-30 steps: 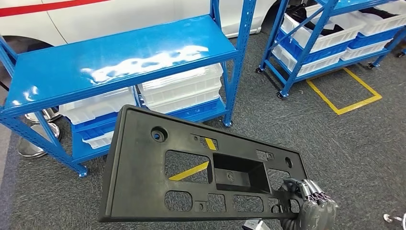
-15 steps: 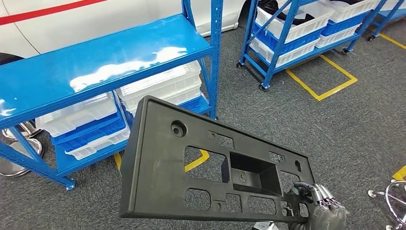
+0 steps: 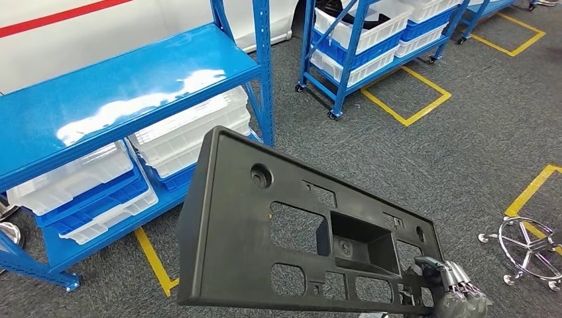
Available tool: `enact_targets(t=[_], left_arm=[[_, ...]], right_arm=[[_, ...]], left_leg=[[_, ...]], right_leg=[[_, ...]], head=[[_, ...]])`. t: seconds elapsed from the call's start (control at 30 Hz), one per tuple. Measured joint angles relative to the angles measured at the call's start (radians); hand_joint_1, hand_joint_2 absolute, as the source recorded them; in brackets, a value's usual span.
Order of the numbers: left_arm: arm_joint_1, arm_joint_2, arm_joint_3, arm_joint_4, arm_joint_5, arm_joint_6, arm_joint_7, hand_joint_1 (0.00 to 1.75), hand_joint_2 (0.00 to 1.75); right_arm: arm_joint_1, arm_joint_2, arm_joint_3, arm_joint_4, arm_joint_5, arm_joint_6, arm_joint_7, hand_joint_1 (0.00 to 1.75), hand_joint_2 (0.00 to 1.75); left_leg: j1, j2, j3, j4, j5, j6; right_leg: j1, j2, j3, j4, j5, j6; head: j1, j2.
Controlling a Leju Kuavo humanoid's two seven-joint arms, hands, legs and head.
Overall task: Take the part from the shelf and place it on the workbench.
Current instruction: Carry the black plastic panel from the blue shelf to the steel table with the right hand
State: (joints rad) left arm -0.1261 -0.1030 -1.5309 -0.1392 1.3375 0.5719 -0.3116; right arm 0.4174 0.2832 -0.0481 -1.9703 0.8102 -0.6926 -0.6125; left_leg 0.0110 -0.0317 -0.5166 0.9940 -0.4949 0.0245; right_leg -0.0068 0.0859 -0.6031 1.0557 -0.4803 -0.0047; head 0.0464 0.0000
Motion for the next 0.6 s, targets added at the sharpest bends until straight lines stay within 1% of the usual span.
enact_targets(t=[0.03,0.07,0.1,0.13,0.17,0.2,0.23,0.27,0.3,0.33,0.37,0.4,0.43,0.47,0.5,0.53,0.57,0.6], left_arm=[[0.0,-0.001,0.0,0.0,0.0,0.0,0.0,0.0,1.75],[0.0,-0.001,0.0,0.0,0.0,0.0,0.0,0.0,1.75],[0.001,-0.001,-0.001,0.0,0.0,0.0,0.0,0.0,1.75],[0.002,-0.001,-0.002,0.0,0.0,0.0,0.0,0.0,1.75],[0.003,-0.001,-0.003,0.0,0.001,0.0,0.0,0.0,1.75],[0.003,-0.001,-0.004,0.0,0.001,0.0,0.0,0.0,1.75],[0.002,-0.002,-0.005,0.0,0.001,0.0,-0.001,0.0,1.75],[0.002,-0.002,-0.006,0.0,0.002,0.0,-0.002,0.0,1.75],[0.001,-0.003,-0.007,0.0,0.002,0.0,-0.002,0.0,1.75],[0.0,-0.004,-0.008,0.0,0.002,0.0,-0.003,0.0,1.75],[0.0,-0.004,-0.008,0.0,0.003,0.0,-0.003,0.0,1.75],[-0.001,-0.004,-0.009,0.0,0.003,0.0,-0.003,0.0,1.75],[-0.001,-0.004,-0.009,0.0,0.003,0.0,-0.003,0.0,1.75],[-0.003,-0.005,-0.01,0.0,0.003,0.0,-0.003,0.0,1.75],[-0.004,-0.005,-0.01,0.0,0.003,0.0,-0.003,0.0,1.75],[-0.004,-0.005,-0.011,0.0,0.003,0.0,-0.004,0.0,1.75],[-0.004,-0.005,-0.012,0.0,0.003,0.001,-0.005,0.0,1.75],[-0.003,-0.005,-0.012,0.0,0.004,0.001,-0.007,0.0,1.75]], right_arm=[[0.002,0.0,-0.002,-0.003,0.0,0.0,-0.001,1.73,1.75],[0.003,0.001,-0.003,-0.004,-0.001,0.0,-0.003,1.73,1.75],[0.004,0.001,-0.004,-0.005,-0.001,0.0,-0.004,1.73,1.75],[0.004,0.001,-0.006,-0.005,-0.002,0.0,-0.005,1.73,1.75],[0.006,0.001,-0.008,-0.005,-0.004,0.0,-0.007,1.73,1.75],[0.007,0.001,-0.012,-0.005,-0.006,0.0,-0.01,1.73,1.75],[0.008,0.001,-0.016,-0.006,-0.008,0.0,-0.014,1.73,1.75],[0.009,0.001,-0.019,-0.007,-0.009,0.0,-0.017,1.73,1.75],[0.008,0.002,-0.022,-0.009,-0.01,0.0,-0.021,1.73,1.75],[0.009,0.003,-0.024,-0.012,-0.011,0.0,-0.024,1.73,1.75],[0.009,0.005,-0.025,-0.015,-0.013,0.0,-0.026,1.73,1.75],[0.01,0.008,-0.027,-0.018,-0.014,0.0,-0.027,1.73,1.75],[0.012,0.01,-0.029,-0.02,-0.017,0.0,-0.028,1.73,1.75],[0.013,0.013,-0.033,-0.023,-0.019,0.0,-0.029,1.73,1.75],[0.014,0.016,-0.036,-0.026,-0.021,0.0,-0.031,1.73,1.75],[0.014,0.019,-0.038,-0.029,-0.023,-0.001,-0.034,1.73,1.75],[0.013,0.022,-0.039,-0.031,-0.025,-0.001,-0.037,1.73,1.75],[0.012,0.024,-0.04,-0.032,-0.028,-0.001,-0.04,1.73,1.75]], left_leg=[[0.002,0.012,0.002,-0.007,0.005,0.006],[0.002,0.025,0.002,-0.01,0.007,0.01],[0.001,0.037,0.001,-0.011,0.007,0.013],[0.0,0.051,0.0,-0.01,0.006,0.014],[-0.001,0.063,-0.001,-0.008,0.005,0.014],[-0.001,0.075,-0.002,-0.007,0.004,0.013],[-0.001,0.086,-0.001,-0.005,0.001,0.011],[-0.001,0.095,0.002,-0.003,-0.002,0.008],[-0.003,0.104,0.004,0.0,-0.006,0.003],[-0.005,0.111,0.005,0.003,-0.01,-0.002],[-0.008,0.118,0.006,0.006,-0.013,-0.007],[-0.01,0.125,0.006,0.007,-0.015,-0.013],[-0.01,0.132,0.007,0.007,-0.016,-0.017],[-0.008,0.133,0.007,0.01,-0.02,-0.022],[-0.005,0.122,0.004,0.021,-0.031,-0.027],[-0.003,0.103,-0.007,0.049,-0.054,-0.031],[-0.001,0.078,-0.028,0.099,-0.086,-0.035],[0.0,0.057,-0.058,0.167,-0.121,-0.037]], right_leg=[[0.002,-0.02,-0.015,0.032,-0.022,0.004],[0.001,-0.046,-0.038,0.085,-0.055,0.006],[0.0,-0.063,-0.068,0.148,-0.089,0.01],[-0.003,-0.071,-0.096,0.207,-0.114,0.013],[-0.005,-0.075,-0.112,0.242,-0.122,0.017],[-0.008,-0.078,-0.109,0.241,-0.111,0.019],[-0.011,-0.084,-0.086,0.202,-0.085,0.021],[-0.013,-0.097,-0.048,0.136,-0.051,0.021],[-0.01,-0.118,-0.012,0.068,-0.028,0.019],[-0.007,-0.132,0.014,0.018,-0.014,0.014],[-0.003,-0.142,0.026,-0.01,-0.01,0.01],[0.001,-0.142,0.026,-0.016,-0.013,0.004],[0.001,-0.131,0.023,-0.016,-0.011,-0.002],[0.0,-0.123,0.022,-0.019,-0.009,-0.008],[-0.002,-0.114,0.022,-0.021,-0.007,-0.014],[-0.004,-0.106,0.022,-0.024,-0.005,-0.02],[-0.006,-0.098,0.022,-0.025,-0.003,-0.025],[-0.006,-0.089,0.021,-0.025,-0.002,-0.028]], head=[[0.001,0.0],[0.002,0.0],[0.003,0.0],[0.003,0.0],[0.003,0.0],[0.003,0.0],[0.003,0.0],[0.003,0.0],[0.004,0.0],[0.003,0.0],[0.003,0.0],[0.002,0.0],[0.002,0.0],[0.002,0.0],[0.002,0.0],[0.002,0.0],[0.002,0.0],[0.002,0.0]])
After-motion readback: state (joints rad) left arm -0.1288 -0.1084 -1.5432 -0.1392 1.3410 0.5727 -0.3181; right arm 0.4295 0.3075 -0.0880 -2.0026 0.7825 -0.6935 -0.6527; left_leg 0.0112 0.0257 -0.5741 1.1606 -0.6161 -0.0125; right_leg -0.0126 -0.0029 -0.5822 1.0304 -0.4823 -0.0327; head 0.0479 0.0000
